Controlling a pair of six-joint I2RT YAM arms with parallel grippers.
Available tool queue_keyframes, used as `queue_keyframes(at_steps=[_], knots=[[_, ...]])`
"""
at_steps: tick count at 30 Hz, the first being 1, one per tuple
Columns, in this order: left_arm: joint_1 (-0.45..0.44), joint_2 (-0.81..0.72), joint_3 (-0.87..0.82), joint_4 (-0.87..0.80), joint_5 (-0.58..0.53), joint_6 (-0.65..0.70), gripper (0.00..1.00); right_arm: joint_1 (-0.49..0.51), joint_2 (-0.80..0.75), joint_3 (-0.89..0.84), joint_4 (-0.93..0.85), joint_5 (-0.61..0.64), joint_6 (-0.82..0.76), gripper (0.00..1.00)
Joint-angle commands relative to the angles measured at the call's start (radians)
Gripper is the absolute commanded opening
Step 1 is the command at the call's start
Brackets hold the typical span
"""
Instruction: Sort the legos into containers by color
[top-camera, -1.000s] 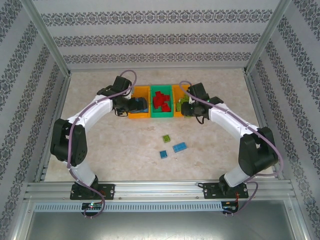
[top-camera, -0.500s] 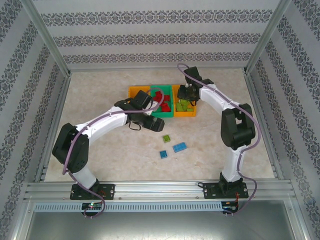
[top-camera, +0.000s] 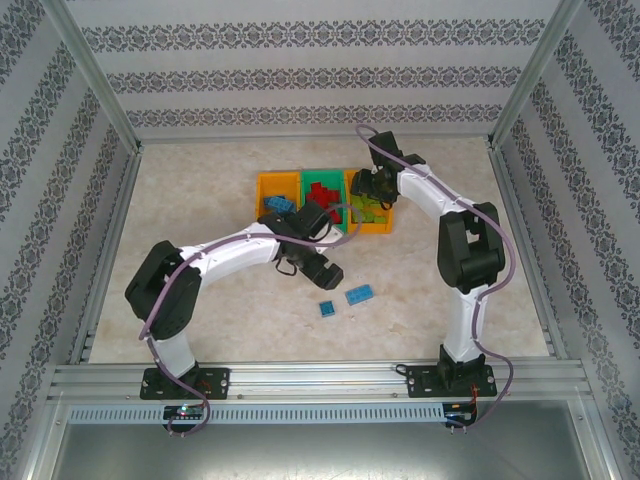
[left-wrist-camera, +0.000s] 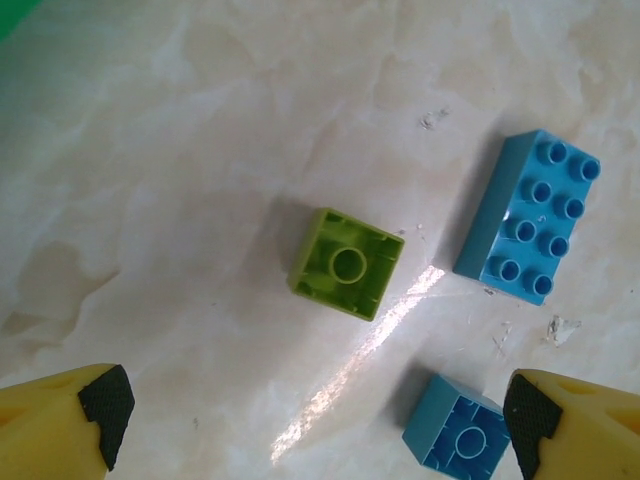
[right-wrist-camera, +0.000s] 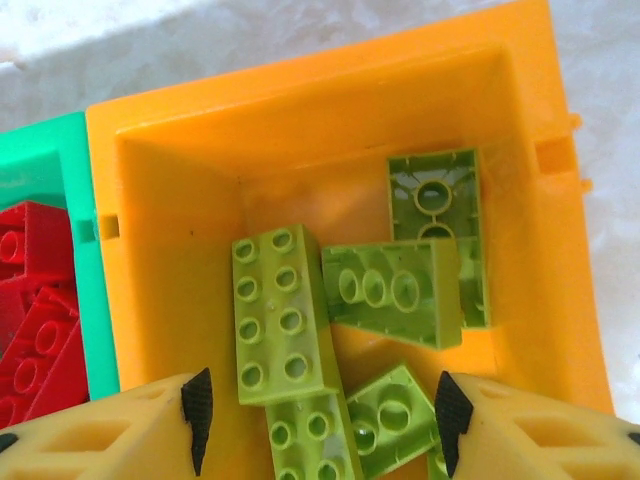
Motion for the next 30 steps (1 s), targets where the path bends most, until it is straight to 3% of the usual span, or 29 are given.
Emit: queue_keyframes(at_steps=[1,9,21,30], knots=[[-0.031,0.034,0.045,-0.039,-0.03,0.102,0.96,-0.004,-0.109,-0.049,0.011,-0.017,0.021,0.66],[-0.06,0.138,0.104,-0.063,-0.086,0.203,0.91,-0.016,-0.267,-0.178,0.047,-0.032,0.025,0.72],[-0.061,0.246,0.18,-0.082,-0.102,0.283,0.84,-0.117,-0.45,-0.398,0.094,-0.036,0.034,0.79],[-0.061,0.261,0.169,-0.07,-0.053,0.295,0.65,-0.187,-0.472,-0.479,0.103,-0.056,0.033,0.81]])
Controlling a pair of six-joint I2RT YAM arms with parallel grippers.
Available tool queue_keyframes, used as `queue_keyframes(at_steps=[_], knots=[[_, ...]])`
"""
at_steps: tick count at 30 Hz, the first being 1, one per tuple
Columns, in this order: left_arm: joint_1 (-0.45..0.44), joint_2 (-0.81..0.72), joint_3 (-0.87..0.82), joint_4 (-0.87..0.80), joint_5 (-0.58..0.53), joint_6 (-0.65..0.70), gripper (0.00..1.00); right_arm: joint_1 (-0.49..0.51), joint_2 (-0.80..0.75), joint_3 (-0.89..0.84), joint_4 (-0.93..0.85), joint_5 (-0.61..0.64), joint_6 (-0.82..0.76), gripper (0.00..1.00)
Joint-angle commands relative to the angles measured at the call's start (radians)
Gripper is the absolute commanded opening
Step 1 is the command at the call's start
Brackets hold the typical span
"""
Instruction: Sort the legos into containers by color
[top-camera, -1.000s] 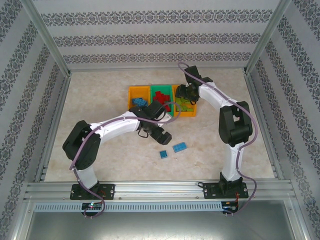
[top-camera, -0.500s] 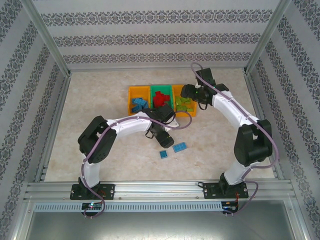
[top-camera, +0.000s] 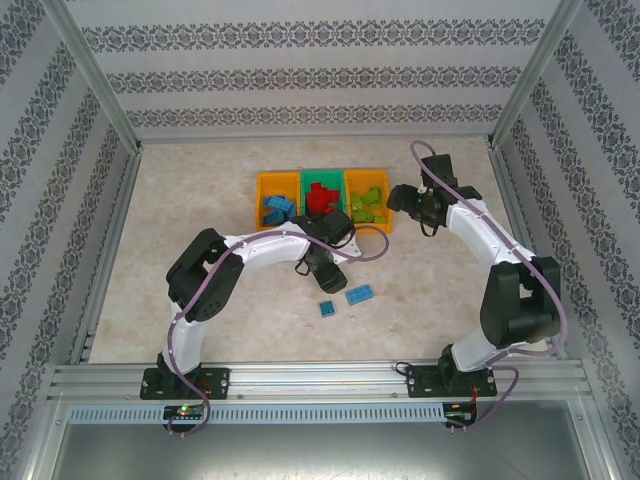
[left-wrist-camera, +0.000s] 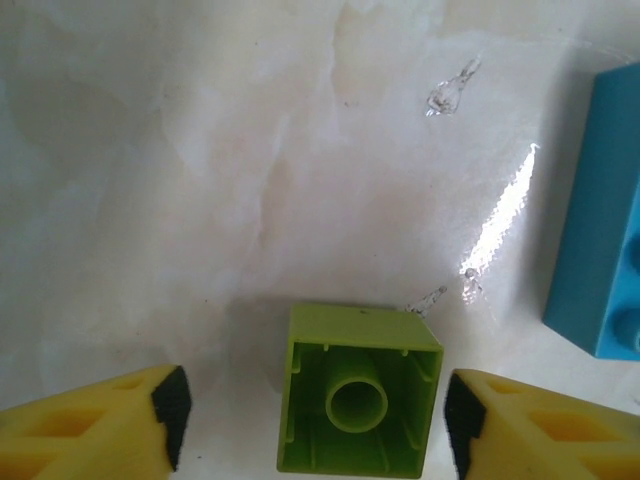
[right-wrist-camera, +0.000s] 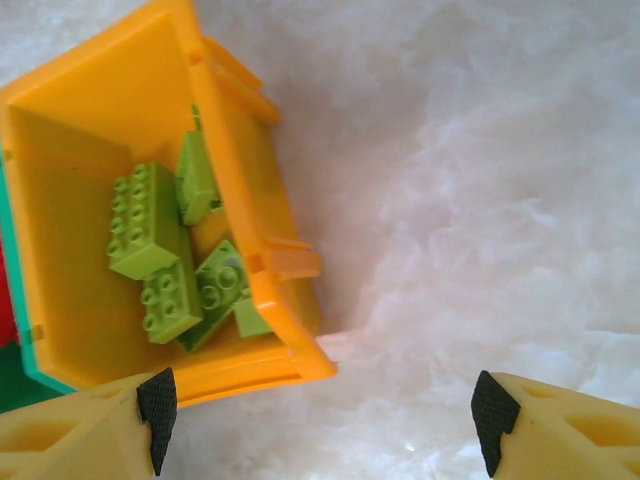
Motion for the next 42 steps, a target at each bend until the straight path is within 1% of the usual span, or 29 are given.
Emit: queue_keyframes(at_steps=[1,2,5,7,9,12,18,22,25,27,35,38,42], knots=[[-0.012,0.023,0.011,-0.025,0.029,0.022,0.63,-0.011,-0.012,-0.011,0.012,-0.012,0.002,0.81],[-0.012,0.022,0.012,-0.024,0.037,0.021,0.62,-0.011,-0.001,-0.007,0.011,-0.007,-0.001,0.81],[-0.012,0.022,0.01,-0.018,0.049,0.012,0.52,-0.012,0.047,0.017,0.023,-0.002,-0.009,0.8],[-0.012,0.02,0.011,-0.016,0.049,0.004,0.42,-0.012,0.087,0.037,0.036,-0.01,-0.017,0.77],[-0.012,0.016,0.008,-0.013,0.052,-0.005,0.35,-0.008,0.127,0.057,0.046,-0.007,-0.031,0.72],[-0.01,0.0,-0.008,0.003,0.05,-0.023,0.3,0.01,0.183,0.092,0.049,-0.026,-0.062,0.66],[0.01,-0.048,-0.021,0.016,0.032,-0.103,0.26,0.071,0.239,0.131,0.066,-0.024,-0.16,0.66],[0.038,-0.101,-0.03,0.017,0.034,-0.157,0.24,0.074,0.279,0.157,0.055,0.001,-0.165,0.64],[0.054,-0.145,-0.039,0.015,0.037,-0.191,0.24,0.077,0.302,0.169,0.059,-0.007,-0.175,0.63],[0.065,-0.168,-0.045,0.014,0.041,-0.213,0.24,0.079,0.316,0.175,0.061,-0.01,-0.18,0.58],[0.131,-0.268,-0.111,0.052,0.065,-0.298,0.24,0.12,0.336,0.167,0.061,0.017,-0.248,0.24],[0.15,-0.304,-0.126,0.057,0.055,-0.307,0.25,0.14,0.319,0.145,0.068,0.025,-0.264,0.17],[0.175,-0.332,-0.127,0.06,0.046,-0.315,0.25,0.176,0.302,0.116,0.068,0.046,-0.279,0.14]])
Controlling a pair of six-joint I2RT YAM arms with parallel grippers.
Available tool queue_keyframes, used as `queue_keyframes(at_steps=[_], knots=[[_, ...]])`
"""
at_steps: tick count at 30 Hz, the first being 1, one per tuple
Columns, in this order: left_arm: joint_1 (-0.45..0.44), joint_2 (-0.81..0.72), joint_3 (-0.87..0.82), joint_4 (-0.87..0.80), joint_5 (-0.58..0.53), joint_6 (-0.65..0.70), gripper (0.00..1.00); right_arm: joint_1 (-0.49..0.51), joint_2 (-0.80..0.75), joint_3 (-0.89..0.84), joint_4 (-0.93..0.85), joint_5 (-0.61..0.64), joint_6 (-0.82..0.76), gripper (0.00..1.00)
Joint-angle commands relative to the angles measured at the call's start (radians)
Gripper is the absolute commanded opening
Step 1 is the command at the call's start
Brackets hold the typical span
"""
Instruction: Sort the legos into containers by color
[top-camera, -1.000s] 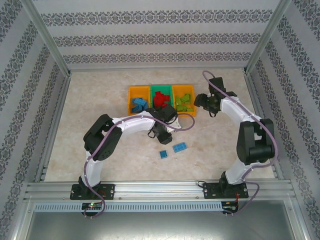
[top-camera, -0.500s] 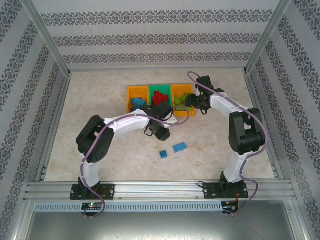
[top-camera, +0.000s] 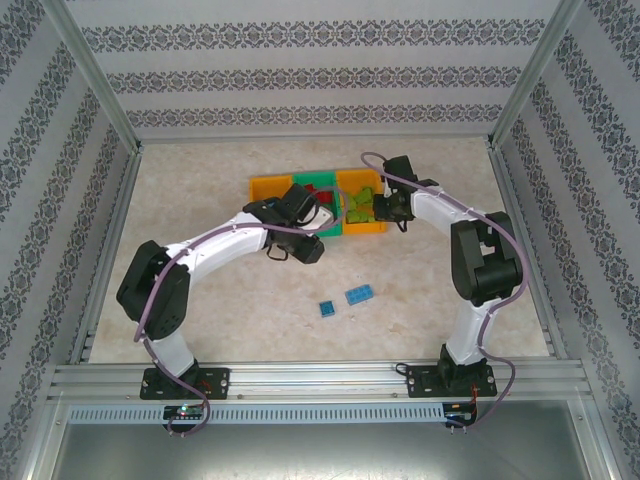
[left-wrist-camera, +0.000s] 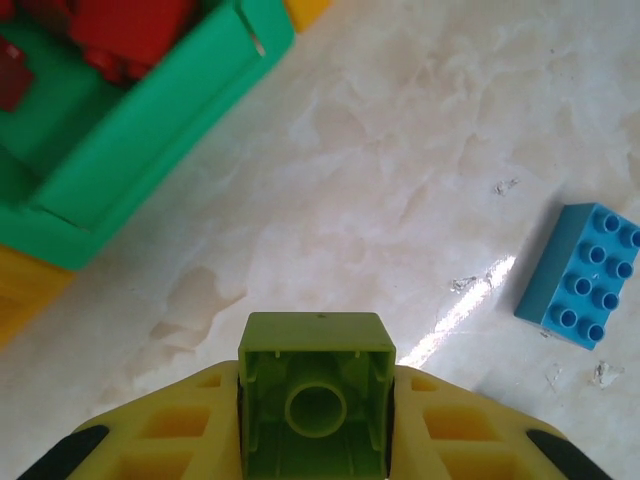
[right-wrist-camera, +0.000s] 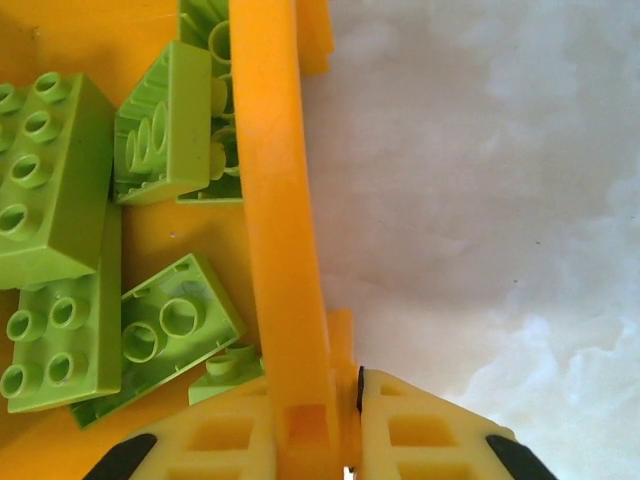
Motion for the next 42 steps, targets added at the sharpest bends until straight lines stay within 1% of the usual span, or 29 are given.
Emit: queue_keyframes(at_steps=[1,3,9,15,17,19,21,25,26,29,34,37,39,42], knots=[[0.026,-0.048,-0.004,0.026,-0.001,-0.037,0.25,0.046,-0.033,-0.039,0.0,-0.015,-0.031,0.13],[0.035,-0.05,0.004,0.036,-0.002,-0.053,0.25,0.065,-0.041,-0.056,0.004,-0.014,-0.023,0.13],[0.039,-0.033,0.051,0.069,0.02,-0.098,0.25,0.127,-0.091,-0.12,0.023,-0.028,0.066,0.13],[0.041,0.004,0.094,0.099,-0.009,-0.149,0.25,0.189,-0.142,-0.193,0.046,-0.013,0.169,0.14],[0.041,0.015,0.113,0.114,-0.002,-0.166,0.25,0.197,-0.161,-0.216,0.051,0.003,0.23,0.21],[0.041,0.027,0.128,0.131,0.002,-0.181,0.25,0.202,-0.183,-0.239,0.064,0.01,0.273,0.35],[0.041,0.056,0.159,0.131,-0.002,-0.187,0.25,0.204,-0.209,-0.256,0.072,0.012,0.302,0.43],[0.041,0.141,0.24,0.103,-0.006,-0.203,0.25,0.206,-0.294,-0.297,0.064,0.031,0.346,0.64],[0.041,0.163,0.257,0.104,-0.004,-0.212,0.26,0.211,-0.318,-0.312,0.061,0.033,0.351,0.68],[0.042,0.226,0.313,0.086,-0.004,-0.229,0.28,0.227,-0.376,-0.36,0.044,0.027,0.348,0.75],[0.042,0.311,0.41,0.012,-0.019,-0.246,0.33,0.275,-0.457,-0.466,0.016,0.03,0.359,0.82],[0.042,0.319,0.415,0.015,-0.026,-0.255,0.43,0.323,-0.513,-0.546,0.042,0.047,0.365,0.85],[0.042,0.316,0.414,0.018,-0.029,-0.26,0.52,0.362,-0.544,-0.593,0.061,0.072,0.365,0.89],[0.042,0.308,0.412,0.014,-0.039,-0.265,0.6,0.405,-0.572,-0.642,0.083,0.077,0.356,0.93]])
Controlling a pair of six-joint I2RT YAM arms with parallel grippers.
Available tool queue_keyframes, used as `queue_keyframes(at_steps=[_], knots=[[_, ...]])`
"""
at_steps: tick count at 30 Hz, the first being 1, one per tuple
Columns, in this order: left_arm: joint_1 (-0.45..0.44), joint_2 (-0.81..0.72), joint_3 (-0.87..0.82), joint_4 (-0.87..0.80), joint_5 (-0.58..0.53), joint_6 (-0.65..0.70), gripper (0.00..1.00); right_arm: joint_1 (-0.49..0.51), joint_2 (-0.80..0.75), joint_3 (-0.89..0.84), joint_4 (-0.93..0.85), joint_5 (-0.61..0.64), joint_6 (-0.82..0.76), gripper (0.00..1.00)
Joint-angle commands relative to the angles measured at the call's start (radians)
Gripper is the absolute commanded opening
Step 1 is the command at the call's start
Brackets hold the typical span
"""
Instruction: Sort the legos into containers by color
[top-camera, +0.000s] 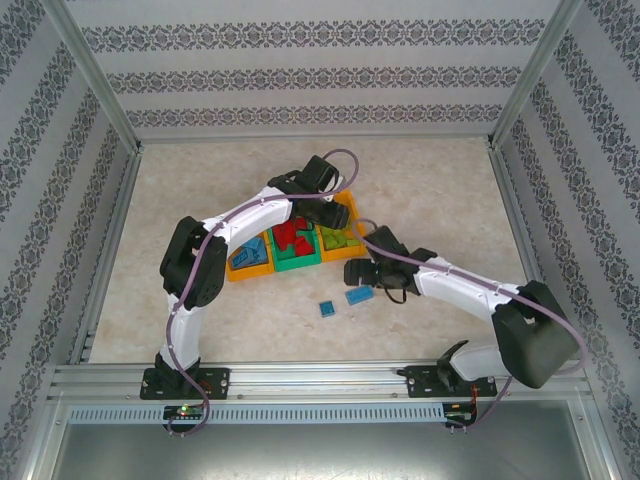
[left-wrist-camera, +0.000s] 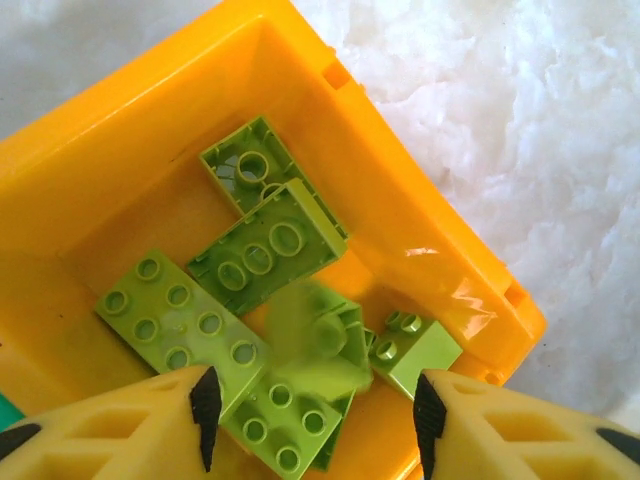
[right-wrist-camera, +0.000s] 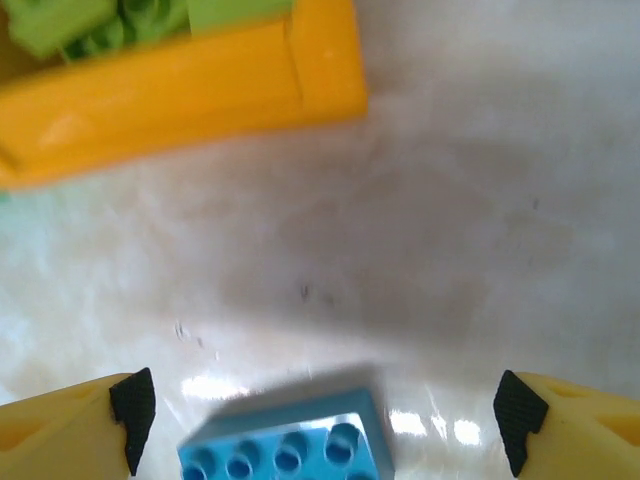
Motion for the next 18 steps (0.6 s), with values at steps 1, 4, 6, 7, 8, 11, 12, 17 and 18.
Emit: queue_keyframes(at_steps=[1,4,6,7,8,11,12,17,18], knots=[[0.01,-0.016,0.026,-0.034,-0.027,-0.017,0.62,0.047,-0.041,-0.046,0.026,0.037,-0.002,0.94],[0.011,-0.038,0.024,-0.046,-0.061,-0.027,0.7,0.097,-0.044,-0.065,0.024,0.044,-0.012,0.95],[0.011,-0.065,0.012,-0.041,-0.072,-0.037,0.79,0.124,-0.043,-0.08,0.023,0.063,-0.006,0.96],[0.011,-0.08,0.002,-0.035,-0.081,-0.044,0.85,0.13,-0.042,-0.085,0.023,0.068,-0.003,0.96],[0.012,-0.1,-0.012,-0.026,-0.092,-0.051,0.91,0.135,-0.041,-0.09,0.021,0.07,0.0,0.96],[0.015,-0.147,-0.048,-0.003,-0.113,-0.07,1.0,0.144,-0.055,-0.109,0.028,0.078,0.002,0.96],[0.017,-0.159,-0.058,0.003,-0.112,-0.072,1.0,0.145,-0.063,-0.117,0.033,0.082,0.002,0.96],[0.026,-0.232,-0.133,0.065,-0.102,-0.117,1.0,0.145,-0.093,-0.141,0.052,0.089,-0.006,0.96],[0.028,-0.25,-0.162,0.092,-0.095,-0.134,1.0,0.146,-0.093,-0.142,0.053,0.084,-0.011,0.96]])
